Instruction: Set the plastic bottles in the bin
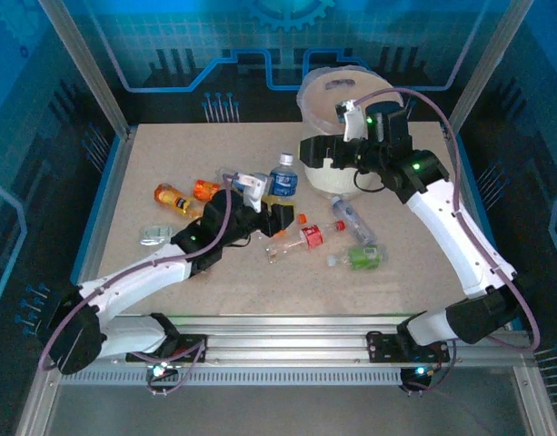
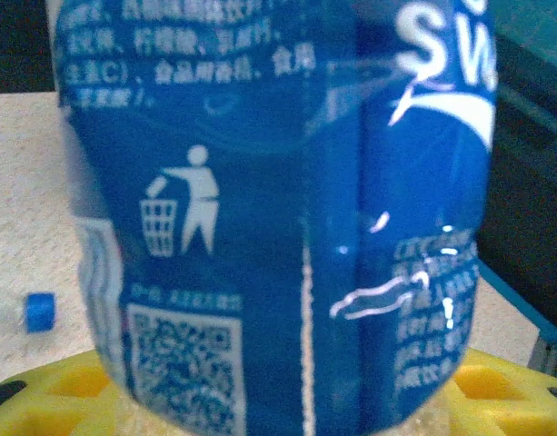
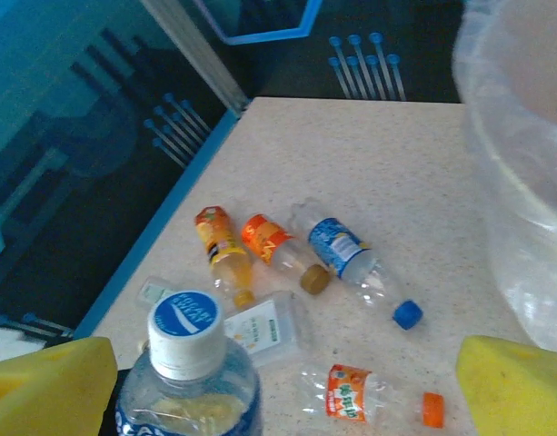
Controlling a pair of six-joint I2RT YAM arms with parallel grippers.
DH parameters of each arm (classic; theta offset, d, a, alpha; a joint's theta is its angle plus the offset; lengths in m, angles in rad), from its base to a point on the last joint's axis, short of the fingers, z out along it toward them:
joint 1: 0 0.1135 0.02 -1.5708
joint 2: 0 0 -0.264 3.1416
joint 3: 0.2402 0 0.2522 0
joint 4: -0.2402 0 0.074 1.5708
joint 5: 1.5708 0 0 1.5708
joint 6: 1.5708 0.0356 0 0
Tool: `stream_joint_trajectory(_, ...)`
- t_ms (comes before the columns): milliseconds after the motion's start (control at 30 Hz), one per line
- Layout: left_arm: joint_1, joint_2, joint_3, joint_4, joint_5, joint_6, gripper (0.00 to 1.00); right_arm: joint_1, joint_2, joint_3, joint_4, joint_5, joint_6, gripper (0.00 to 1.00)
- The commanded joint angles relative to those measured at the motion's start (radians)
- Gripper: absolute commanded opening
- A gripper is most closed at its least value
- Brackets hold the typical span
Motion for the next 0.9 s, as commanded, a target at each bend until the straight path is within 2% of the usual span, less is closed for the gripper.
stream_joint_trajectory(0, 0.008, 0.030, 0.039, 0.097, 0.061, 0.036, 0.55, 0.018, 0.018, -0.004, 0.056, -0.115, 0.010, 0.95)
stream_joint_trajectory(333, 0.008, 0.054, 0.054, 0.141, 0.097, 0.037, 0.55, 0.049, 0.074, 0.028, 0.043, -0.158, 0.004, 0.83)
stream_joint_trajectory(533, 0.007, 0.060, 0.058, 0.143, 0.102, 0.039, 0.56, 0.074, 0.116, 0.065, 0.023, -0.161, -0.005, 0.71)
stream_joint_trajectory(767, 0.008, 0.067, 0.060, 0.141, 0.099, 0.035, 0.56, 0.087, 0.136, 0.087, 0.008, -0.159, -0.014, 0.50)
stream_joint_trajectory(867, 0.008, 0.065, 0.061, 0.143, 0.093, 0.036, 0.58, 0.087, 0.135, 0.087, 0.005, -0.149, -0.017, 0.36)
